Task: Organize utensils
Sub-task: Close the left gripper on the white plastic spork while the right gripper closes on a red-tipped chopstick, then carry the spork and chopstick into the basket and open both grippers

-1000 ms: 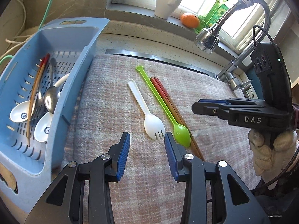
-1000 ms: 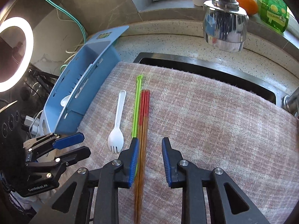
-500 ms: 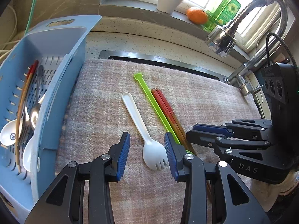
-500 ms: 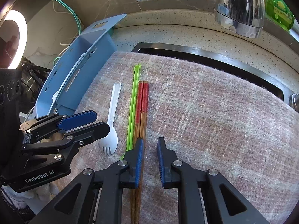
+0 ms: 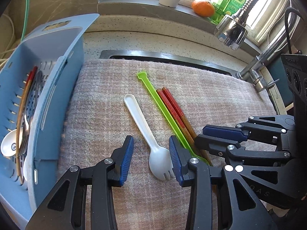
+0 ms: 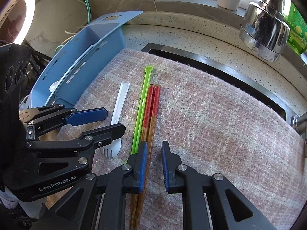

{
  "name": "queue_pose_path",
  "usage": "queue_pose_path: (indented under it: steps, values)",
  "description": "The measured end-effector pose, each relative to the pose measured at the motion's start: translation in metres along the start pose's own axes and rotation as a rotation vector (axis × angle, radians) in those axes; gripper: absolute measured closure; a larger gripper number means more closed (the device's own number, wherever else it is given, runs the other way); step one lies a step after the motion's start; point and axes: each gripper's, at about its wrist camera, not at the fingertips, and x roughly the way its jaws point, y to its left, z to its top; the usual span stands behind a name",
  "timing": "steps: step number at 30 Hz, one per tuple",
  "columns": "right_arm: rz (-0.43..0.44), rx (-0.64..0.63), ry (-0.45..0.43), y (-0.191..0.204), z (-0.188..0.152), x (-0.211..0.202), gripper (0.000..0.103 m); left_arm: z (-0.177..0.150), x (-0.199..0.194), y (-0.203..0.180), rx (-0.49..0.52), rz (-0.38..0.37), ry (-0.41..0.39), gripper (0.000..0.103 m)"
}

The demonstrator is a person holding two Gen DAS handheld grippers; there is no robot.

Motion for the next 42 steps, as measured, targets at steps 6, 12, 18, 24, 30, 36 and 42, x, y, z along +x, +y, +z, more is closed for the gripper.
queue_pose_path:
  steps: [6, 12, 18, 24, 30, 36, 42]
  values:
    - [0.010, 0.008, 0.021, -0.005, 0.000, 0.000, 0.089, -0.002, -0.001, 0.003, 0.008, 0.016, 0.000, 0.067]
    - [-0.048, -0.045, 0.031, 0.009, -0.004, 0.006, 0.091, 0.002, 0.001, 0.000, 0.019, 0.023, 0.003, 0.066]
    - [-0.069, 0.004, 0.029, -0.009, -0.005, 0.001, 0.097, 0.005, 0.002, -0.001, 0.053, 0.046, 0.009, 0.072]
    - [-0.051, 0.049, 0.032, -0.019, -0.005, 0.000, 0.097, 0.004, 0.001, 0.007, 0.055, 0.026, 0.030, 0.080]
    - [-0.050, 0.040, 0.031, -0.016, -0.002, 0.003, 0.097, 0.012, 0.009, -0.004, 0.120, 0.050, 0.027, 0.083]
    - [-0.017, 0.082, 0.011, -0.024, -0.005, 0.002, 0.097, 0.008, 0.004, 0.008, 0.096, 0.019, 0.033, 0.094]
    - [0.014, 0.144, -0.020, -0.031, -0.013, -0.002, 0.097, -0.009, -0.005, 0.008, 0.039, -0.010, 0.019, 0.094]
